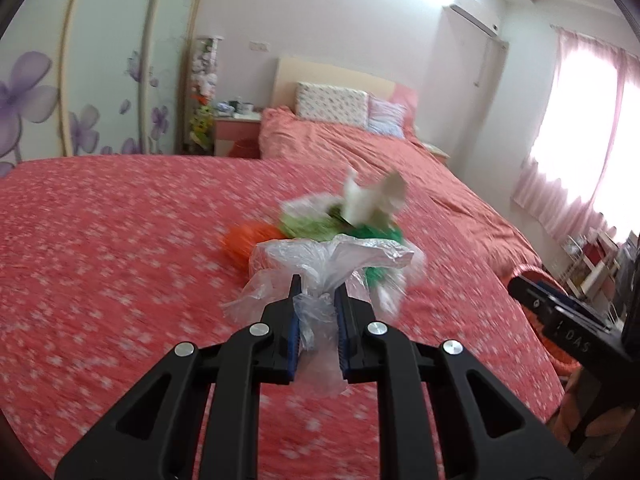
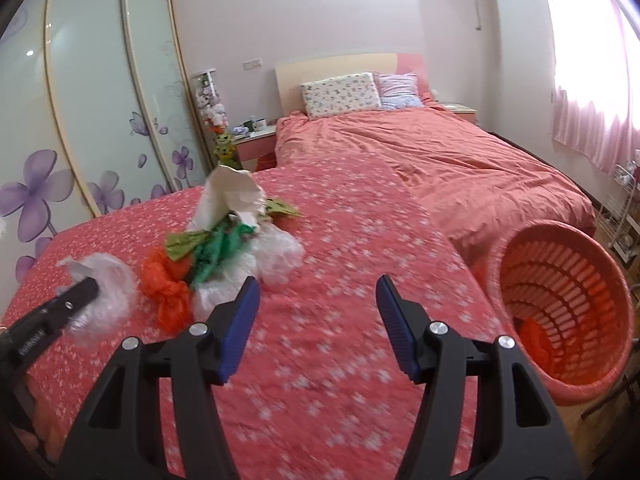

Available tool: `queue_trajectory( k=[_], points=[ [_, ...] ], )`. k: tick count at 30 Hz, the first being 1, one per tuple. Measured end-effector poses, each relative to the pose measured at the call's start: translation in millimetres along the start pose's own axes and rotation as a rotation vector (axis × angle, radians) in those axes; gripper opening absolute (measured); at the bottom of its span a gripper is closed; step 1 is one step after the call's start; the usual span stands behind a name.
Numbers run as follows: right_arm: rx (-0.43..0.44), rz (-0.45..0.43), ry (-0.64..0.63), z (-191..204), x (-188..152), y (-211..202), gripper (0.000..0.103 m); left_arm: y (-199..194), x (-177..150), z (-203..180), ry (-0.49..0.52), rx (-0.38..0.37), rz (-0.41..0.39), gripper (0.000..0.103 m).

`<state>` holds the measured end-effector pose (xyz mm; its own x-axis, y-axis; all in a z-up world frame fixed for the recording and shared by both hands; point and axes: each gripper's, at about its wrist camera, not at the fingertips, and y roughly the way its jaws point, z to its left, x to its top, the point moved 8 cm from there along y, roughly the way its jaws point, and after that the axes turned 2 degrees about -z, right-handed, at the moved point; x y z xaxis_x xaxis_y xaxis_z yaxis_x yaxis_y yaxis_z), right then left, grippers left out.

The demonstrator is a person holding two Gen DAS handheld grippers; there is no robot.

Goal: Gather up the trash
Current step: 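Grasp the green bag and white tissue bundle with the right tool while the left holds the clear bag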

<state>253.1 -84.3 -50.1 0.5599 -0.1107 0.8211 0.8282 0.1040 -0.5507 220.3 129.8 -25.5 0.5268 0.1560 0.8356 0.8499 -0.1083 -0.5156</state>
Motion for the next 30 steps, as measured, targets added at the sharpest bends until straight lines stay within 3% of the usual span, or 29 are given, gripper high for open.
queue_trajectory(
  k=[2, 7, 14, 21, 24, 30],
  points=[
    [0.027, 0.010, 0.003, 12.2, 5.6, 11.3, 0.059, 1.6, 9.8, 14.6, -0.016, 0.023, -0.016, 0.015],
    [0.104, 0.028, 0.006, 47.7, 20.7, 34.5, 0.041, 12.2, 26.6, 48.1, -0.048, 0.086, -0.038, 0.015],
    [0.191, 0.039, 0.021, 99.5, 42.8, 70.6, 0.023, 24.8, 34.7, 77.8, -0.066, 0.129, -0.041, 0.015],
    [0.169, 0.068, 0.036, 120.3, 50.0, 104.9, 0.020, 33.1, 37.2, 96.3, -0.082, 0.137, -0.033, 0.015],
    [0.140, 0.083, 0.020, 124.9, 49.7, 115.9, 0.007, 35.0, 37.1, 95.5, -0.082, 0.135, -0.029, 0.015],
    [0.106, 0.027, 0.003, 112.5, 52.5, 105.8, 0.002, 34.6, 40.0, 86.9, -0.068, 0.125, -0.033, 0.015]
  ],
)
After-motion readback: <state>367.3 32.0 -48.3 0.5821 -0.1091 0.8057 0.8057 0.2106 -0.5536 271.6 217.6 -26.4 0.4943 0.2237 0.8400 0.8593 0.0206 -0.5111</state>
